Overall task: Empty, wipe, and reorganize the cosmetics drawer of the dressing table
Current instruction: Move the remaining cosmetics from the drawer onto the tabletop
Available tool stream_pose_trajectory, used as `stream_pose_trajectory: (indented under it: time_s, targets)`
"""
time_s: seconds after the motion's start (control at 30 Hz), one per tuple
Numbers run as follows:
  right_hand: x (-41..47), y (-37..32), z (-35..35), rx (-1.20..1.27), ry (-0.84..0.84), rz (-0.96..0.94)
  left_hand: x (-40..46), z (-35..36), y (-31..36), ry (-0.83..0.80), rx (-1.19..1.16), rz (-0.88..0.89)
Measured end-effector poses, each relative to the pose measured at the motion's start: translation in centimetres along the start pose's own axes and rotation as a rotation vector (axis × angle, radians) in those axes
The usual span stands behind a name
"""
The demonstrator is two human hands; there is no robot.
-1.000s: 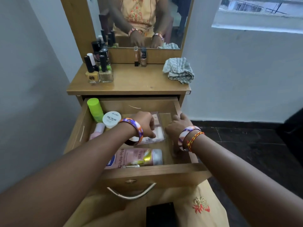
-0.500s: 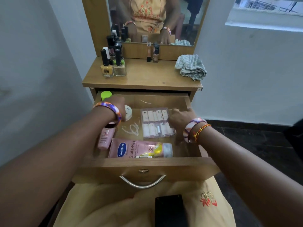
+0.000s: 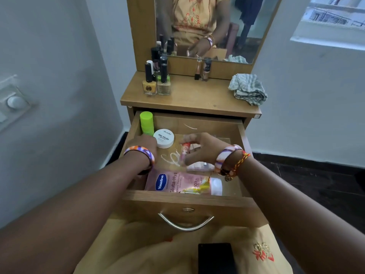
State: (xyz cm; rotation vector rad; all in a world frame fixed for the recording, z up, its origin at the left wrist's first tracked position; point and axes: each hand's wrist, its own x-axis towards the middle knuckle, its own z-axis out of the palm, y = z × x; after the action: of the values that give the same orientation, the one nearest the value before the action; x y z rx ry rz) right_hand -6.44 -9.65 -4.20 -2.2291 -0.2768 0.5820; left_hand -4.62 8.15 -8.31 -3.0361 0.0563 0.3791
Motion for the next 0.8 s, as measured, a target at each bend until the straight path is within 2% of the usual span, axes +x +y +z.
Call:
stream_pose_trajectory:
  time_s: [0.17, 0.27, 0.37, 0.43, 0.5, 0.63, 0.8]
  targets:
    - [-0.1, 0.8, -1.5, 0.194, 0.103, 0.019, -0.4, -2.4, -0.2, 0.001, -0.215, -0.058]
    - [0.0, 1.4, -1.9, 0.376, 0.110, 0.043, -0.8, -5.8, -0.5, -0.022, -0.552, -0.131]
    - [0.1, 1.4, -2.6, 0.708, 0.042, 0.039, -0.9, -8.5, -0.5, -0.041, -0.927, -0.047]
    - [0.2, 1.4, -3.2, 0.766, 0.025, 0.029, -0.9, -9.5, -0.1, -0.027, -1.170, 0.023]
    - [0.5, 1.5, -3.8, 0.794, 0.054, 0.012, -0.4, -9.7, 0.5, 0.015, -1.307, 0.060]
    - [1.1, 1.2, -5.5, 0.770, 0.201, -0.048, 0.7, -10.0, 2.4, 0.183, -1.311, 0.083]
    - [2.4, 0.1, -7.5, 0.505, 0.501, -0.103, 2.6, -11.1, 5.2, 0.417, -1.140, 0.126]
